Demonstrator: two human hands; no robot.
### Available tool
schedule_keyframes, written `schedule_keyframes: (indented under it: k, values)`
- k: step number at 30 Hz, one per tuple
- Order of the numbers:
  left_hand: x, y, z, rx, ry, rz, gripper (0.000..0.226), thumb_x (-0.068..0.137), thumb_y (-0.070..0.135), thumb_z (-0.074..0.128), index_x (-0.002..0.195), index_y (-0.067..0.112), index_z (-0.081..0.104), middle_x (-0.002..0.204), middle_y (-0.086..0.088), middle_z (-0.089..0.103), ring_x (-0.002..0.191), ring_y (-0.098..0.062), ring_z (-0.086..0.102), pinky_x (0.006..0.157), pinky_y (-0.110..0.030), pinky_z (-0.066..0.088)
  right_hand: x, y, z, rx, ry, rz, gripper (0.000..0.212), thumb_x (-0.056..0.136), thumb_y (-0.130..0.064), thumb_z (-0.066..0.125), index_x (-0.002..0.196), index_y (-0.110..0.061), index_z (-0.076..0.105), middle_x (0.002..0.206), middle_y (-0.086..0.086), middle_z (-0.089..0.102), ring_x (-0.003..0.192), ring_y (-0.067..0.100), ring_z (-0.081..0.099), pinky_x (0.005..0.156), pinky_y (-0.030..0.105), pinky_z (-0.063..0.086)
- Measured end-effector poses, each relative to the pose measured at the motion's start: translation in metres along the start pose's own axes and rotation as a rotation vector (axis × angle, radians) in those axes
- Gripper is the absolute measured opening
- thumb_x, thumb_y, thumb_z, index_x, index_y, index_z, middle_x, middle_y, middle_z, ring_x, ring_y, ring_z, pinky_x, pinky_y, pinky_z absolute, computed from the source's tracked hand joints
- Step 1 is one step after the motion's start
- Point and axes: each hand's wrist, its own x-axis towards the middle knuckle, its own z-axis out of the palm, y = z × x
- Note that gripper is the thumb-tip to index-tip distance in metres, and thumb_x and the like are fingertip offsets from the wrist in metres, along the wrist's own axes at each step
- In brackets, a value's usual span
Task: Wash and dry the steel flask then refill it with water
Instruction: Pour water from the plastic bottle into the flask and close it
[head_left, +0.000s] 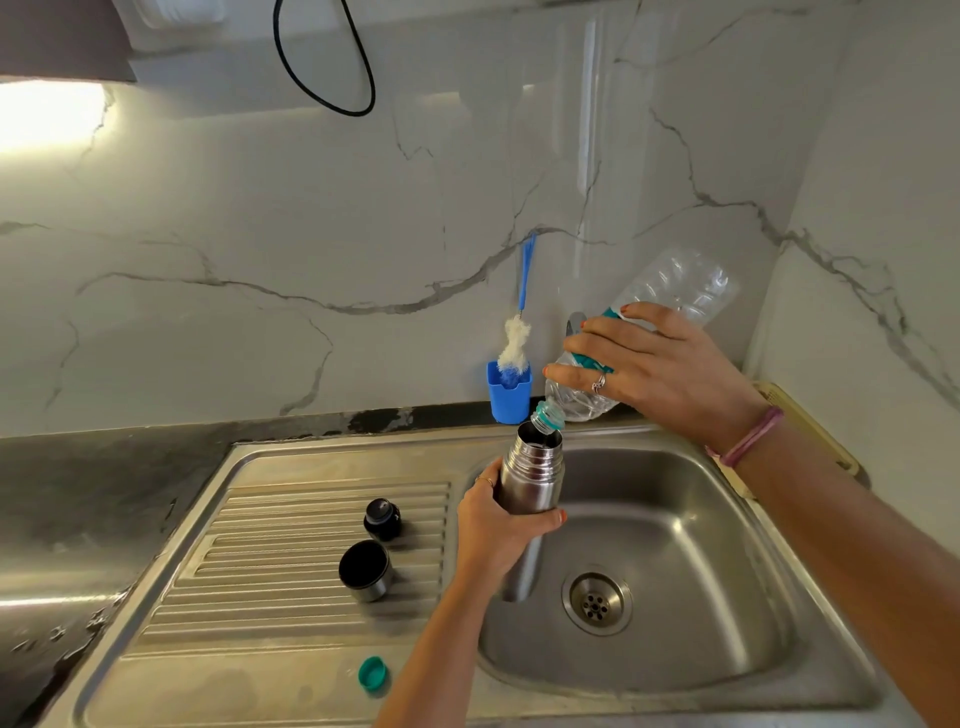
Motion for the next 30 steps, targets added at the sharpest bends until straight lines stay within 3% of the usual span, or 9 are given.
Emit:
schedule_keyframes:
  k: [5,11,16,21,27,30]
  values:
    - [0.001,0.002,-0.004,0.006,-0.011,0.005,0.073,0.057,0.027,0.094,0.119,0.029,0.056,0.104,0.014,0.065,0.094,-0.006,0.061,0.085,-0.026,0.052,0.005,0.000,0.001,-0.015,-0.026,-0.020,0.065,0.071,-0.007,0.079,0.130,-0.027,0.058,0.124,0.003,0.063,0.118,0.025,0.058,0.102,0.038,0.030]
    - [0.002,0.004,-0.014,-0.016,-0.017,0.020,0.061,0.057,0.022,0.095,0.097,0.041,0.052,0.099,0.016,0.065,0.090,-0.006,0.063,0.077,-0.020,0.050,0.016,-0.001,0.002,-0.026,0.005,-0.030,0.065,0.064,-0.017,0.086,0.125,-0.027,0.063,0.120,0.004,0.065,0.113,0.025,0.061,0.099,0.038,0.032]
    - [0.006,0.007,-0.027,-0.039,-0.024,0.016,0.065,0.058,0.019,0.094,0.103,0.039,0.053,0.099,0.016,0.064,0.088,-0.003,0.061,0.070,-0.012,0.045,0.020,-0.007,0.009,-0.033,0.014,0.034,0.071,0.064,-0.018,0.087,0.128,-0.029,0.060,0.120,0.003,0.064,0.115,0.024,0.059,0.099,0.039,0.033]
    - [0.010,0.007,-0.042,-0.025,-0.010,0.009,0.066,0.058,0.023,0.094,0.108,0.033,0.053,0.099,0.015,0.063,0.087,-0.001,0.059,0.067,-0.010,0.042,0.024,-0.017,0.016,-0.016,-0.025,0.154,0.080,0.061,-0.015,0.087,0.134,-0.027,0.055,0.122,0.003,0.061,0.113,0.025,0.057,0.096,0.043,0.031]
    - [0.014,0.003,-0.064,-0.041,0.016,0.015,0.066,0.056,0.020,0.095,0.111,0.029,0.061,0.099,0.013,0.068,0.086,-0.002,0.064,0.067,-0.010,0.046,0.034,-0.040,0.023,0.033,0.051,0.354,0.063,0.072,-0.006,0.076,0.129,-0.024,0.058,0.118,0.000,0.062,0.107,0.023,0.059,0.091,0.042,0.031]
    - [0.014,0.002,-0.078,-0.049,0.030,0.014,0.062,0.057,0.019,0.095,0.107,0.030,0.061,0.095,0.016,0.067,0.082,0.001,0.063,0.062,-0.006,0.045,0.041,-0.054,0.023,0.134,0.030,0.469,0.068,0.068,-0.009,0.079,0.130,-0.026,0.057,0.118,-0.002,0.061,0.105,0.022,0.056,0.091,0.041,0.030]
